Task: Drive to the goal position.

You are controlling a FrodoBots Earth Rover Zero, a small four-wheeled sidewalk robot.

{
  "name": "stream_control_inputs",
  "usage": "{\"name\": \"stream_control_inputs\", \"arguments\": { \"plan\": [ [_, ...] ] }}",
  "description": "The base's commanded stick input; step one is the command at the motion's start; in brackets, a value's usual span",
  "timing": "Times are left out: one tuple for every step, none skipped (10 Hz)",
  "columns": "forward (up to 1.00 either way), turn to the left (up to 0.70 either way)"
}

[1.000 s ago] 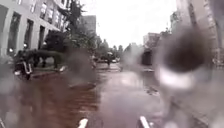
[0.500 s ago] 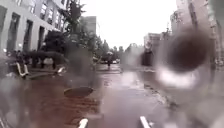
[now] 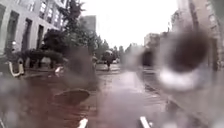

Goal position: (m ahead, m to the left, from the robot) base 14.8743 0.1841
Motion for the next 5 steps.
{"name": "stream_control_inputs", "arguments": {
  "plan": [
    [0.7,0.0],
    [0.7,0.0],
    [0.7,0.0],
    [0.7,0.0],
    [0.7,0.0]
  ]
}}
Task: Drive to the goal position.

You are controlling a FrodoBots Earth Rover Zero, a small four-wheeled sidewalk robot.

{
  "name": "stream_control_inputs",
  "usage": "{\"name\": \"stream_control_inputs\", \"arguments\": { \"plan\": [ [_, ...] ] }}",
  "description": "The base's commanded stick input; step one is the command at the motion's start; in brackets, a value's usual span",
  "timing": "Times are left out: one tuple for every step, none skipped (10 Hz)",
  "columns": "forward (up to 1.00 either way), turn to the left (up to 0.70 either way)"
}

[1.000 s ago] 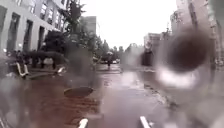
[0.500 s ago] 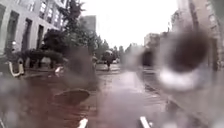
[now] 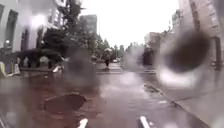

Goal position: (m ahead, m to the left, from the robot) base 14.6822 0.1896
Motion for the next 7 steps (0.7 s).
{"name": "stream_control_inputs", "arguments": {
  "plan": [
    [0.7,0.0],
    [0.7,0.0],
    [0.7,0.0],
    [0.7,0.0],
    [0.7,0.0],
    [0.7,0.0],
    [0.7,0.0]
  ]
}}
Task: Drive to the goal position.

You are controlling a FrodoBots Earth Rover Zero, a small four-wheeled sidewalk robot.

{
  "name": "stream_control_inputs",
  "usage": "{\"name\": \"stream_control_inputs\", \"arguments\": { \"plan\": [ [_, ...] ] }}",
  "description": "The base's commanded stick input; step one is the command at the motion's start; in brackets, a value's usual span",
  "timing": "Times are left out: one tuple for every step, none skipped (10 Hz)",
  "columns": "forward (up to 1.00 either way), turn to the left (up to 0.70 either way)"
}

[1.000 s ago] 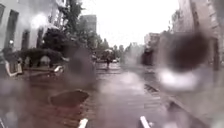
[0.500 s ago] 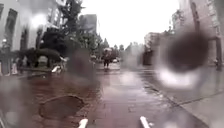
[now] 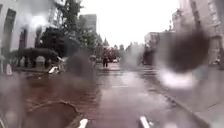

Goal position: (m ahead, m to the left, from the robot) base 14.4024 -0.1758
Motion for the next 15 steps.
{"name": "stream_control_inputs", "arguments": {
  "plan": [
    [0.7,0.0],
    [0.7,0.0],
    [0.7,0.0],
    [0.7,0.0],
    [0.7,0.0],
    [0.7,0.0],
    [0.7,0.0],
    [0.7,0.0],
    [0.7,0.0],
    [0.7,0.0],
    [0.7,0.0],
    [0.7,0.0],
    [0.7,0.0],
    [0.7,0.0],
    [0.7,0.0]
  ]
}}
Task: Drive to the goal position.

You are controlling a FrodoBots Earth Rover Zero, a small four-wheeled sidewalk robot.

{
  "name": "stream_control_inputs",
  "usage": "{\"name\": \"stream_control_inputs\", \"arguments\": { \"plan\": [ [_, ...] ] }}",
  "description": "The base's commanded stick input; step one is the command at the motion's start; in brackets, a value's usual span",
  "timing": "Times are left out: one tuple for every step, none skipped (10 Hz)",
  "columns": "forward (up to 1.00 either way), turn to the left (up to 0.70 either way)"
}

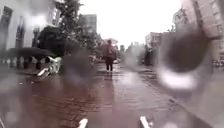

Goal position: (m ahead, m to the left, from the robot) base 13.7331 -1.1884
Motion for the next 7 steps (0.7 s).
{"name": "stream_control_inputs", "arguments": {
  "plan": [
    [0.7,0.0],
    [0.7,0.0],
    [0.7,0.0],
    [0.7,0.0],
    [0.7,0.0],
    [0.7,0.0],
    [0.7,0.0]
  ]
}}
